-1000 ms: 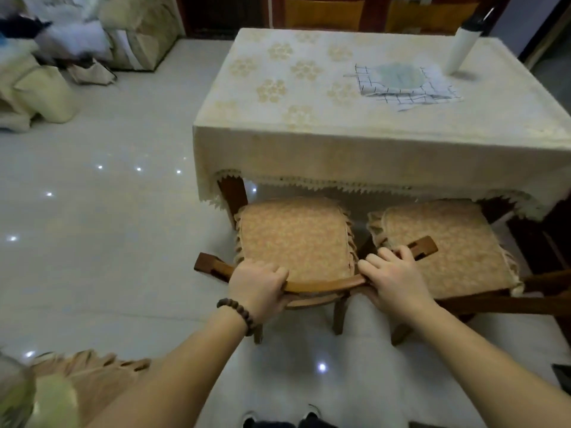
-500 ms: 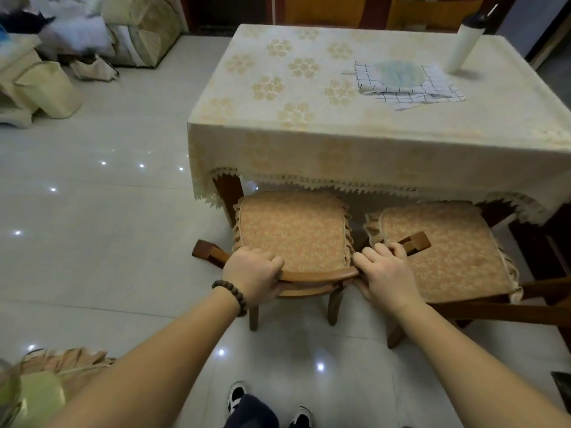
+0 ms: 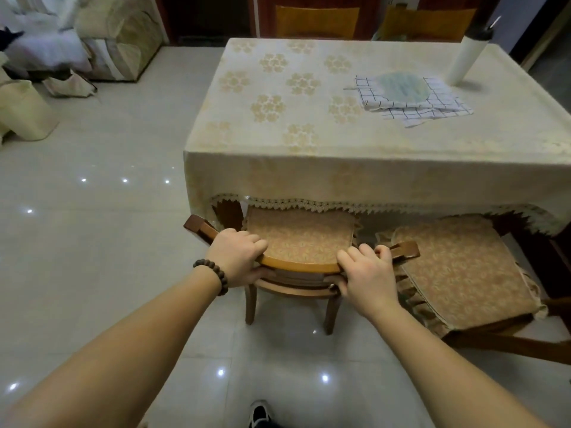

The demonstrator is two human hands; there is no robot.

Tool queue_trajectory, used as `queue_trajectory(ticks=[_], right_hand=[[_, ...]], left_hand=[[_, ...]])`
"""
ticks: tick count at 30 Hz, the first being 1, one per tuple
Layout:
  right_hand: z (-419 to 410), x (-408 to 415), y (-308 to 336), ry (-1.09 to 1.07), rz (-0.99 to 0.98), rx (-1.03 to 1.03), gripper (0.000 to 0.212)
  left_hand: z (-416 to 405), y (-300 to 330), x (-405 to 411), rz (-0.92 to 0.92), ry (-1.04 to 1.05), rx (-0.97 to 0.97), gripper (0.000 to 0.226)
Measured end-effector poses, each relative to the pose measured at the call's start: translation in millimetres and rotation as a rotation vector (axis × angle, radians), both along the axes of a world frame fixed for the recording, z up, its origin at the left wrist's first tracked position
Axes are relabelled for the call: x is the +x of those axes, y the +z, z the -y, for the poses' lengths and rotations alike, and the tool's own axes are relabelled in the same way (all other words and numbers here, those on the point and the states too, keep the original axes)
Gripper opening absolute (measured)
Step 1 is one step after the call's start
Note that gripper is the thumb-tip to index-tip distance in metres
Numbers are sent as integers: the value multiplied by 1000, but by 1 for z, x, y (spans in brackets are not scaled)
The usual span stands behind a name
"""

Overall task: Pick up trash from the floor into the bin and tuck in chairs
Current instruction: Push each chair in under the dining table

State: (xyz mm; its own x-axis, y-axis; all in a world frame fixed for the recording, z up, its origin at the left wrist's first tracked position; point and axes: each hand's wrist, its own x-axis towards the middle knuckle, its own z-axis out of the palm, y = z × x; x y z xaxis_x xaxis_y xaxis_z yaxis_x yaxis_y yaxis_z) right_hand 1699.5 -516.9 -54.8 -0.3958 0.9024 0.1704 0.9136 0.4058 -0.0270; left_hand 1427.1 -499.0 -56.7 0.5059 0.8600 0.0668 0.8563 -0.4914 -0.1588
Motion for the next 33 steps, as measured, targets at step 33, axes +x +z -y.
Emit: queue_trajectory(ticks=[33], right_hand=[[-216, -11, -28, 80, 20, -10, 30]], left_hand=[[-179, -21, -5, -32, 182, -71, 33]])
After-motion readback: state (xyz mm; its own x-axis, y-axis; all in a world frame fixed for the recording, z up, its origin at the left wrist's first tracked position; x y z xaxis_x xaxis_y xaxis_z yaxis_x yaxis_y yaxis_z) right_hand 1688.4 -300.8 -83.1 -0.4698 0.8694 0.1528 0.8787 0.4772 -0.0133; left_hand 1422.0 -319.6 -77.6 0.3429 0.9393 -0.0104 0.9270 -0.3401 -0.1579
